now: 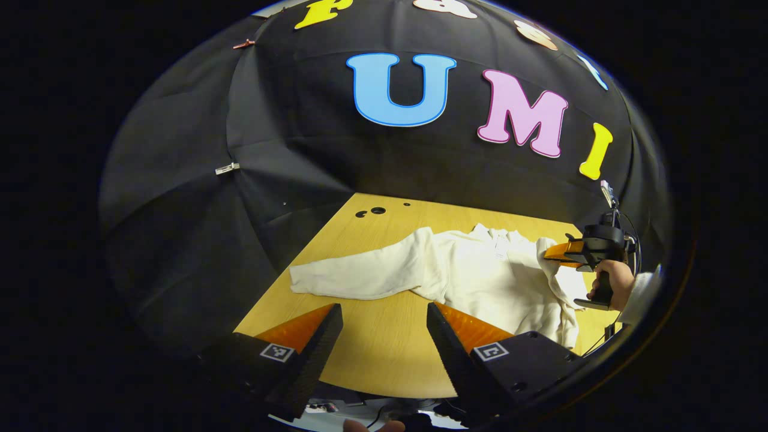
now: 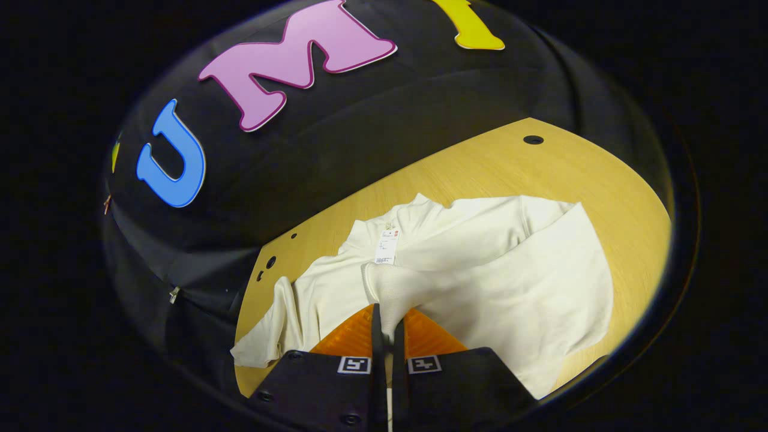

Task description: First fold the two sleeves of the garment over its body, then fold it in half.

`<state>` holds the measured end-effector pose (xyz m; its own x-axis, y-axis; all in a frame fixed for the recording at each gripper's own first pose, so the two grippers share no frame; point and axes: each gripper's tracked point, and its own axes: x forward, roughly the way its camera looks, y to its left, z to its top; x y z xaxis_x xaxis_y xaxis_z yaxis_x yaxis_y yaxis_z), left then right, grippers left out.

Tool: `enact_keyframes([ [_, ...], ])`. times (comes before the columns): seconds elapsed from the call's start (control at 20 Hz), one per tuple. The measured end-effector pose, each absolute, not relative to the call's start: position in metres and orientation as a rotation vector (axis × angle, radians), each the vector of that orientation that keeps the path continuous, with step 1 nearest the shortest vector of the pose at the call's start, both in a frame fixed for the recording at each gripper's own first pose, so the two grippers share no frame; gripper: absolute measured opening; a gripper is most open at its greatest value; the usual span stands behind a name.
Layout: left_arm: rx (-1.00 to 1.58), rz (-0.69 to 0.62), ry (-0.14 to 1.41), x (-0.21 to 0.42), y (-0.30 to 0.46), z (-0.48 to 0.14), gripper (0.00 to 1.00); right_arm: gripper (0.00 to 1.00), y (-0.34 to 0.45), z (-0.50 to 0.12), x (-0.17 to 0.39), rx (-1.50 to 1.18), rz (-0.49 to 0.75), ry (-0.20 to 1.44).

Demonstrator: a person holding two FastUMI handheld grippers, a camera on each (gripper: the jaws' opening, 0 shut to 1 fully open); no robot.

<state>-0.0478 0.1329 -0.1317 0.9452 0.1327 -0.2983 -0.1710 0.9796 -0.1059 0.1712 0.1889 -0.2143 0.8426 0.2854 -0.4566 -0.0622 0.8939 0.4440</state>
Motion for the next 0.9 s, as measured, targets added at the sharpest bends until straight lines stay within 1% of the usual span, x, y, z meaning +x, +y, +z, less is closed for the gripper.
enact_keyframes([
  [0.1,-0.117,0.161,0.321,-0.049,0.138,-0.141,0.93,0.07,0.196,-0.23,0.174,0.412,0.204,0.554],
  [0.25,-0.109,0.172,0.358,-0.049,0.141,-0.151,0.93,0.07,0.202,-0.259,0.181,0.398,0.193,0.595],
  [0.45,-0.103,0.183,0.374,-0.045,0.143,-0.156,0.93,0.07,0.209,-0.278,0.185,0.387,0.205,0.62],
  [0.6,-0.111,0.205,0.379,-0.033,0.149,-0.158,0.93,0.08,0.206,-0.295,0.188,0.388,0.182,0.661],
  [0.75,-0.121,0.222,0.38,-0.026,0.154,-0.16,0.93,0.11,0.211,-0.297,0.188,0.403,0.196,0.67],
  [0.8,-0.122,0.226,0.381,-0.024,0.155,-0.16,0.93,0.13,0.217,-0.298,0.187,0.414,0.215,0.676],
  [0.9,-0.127,0.229,0.383,-0.022,0.155,-0.163,0.93,0.34,0.221,-0.29,0.187,0.43,0.252,0.669],
])
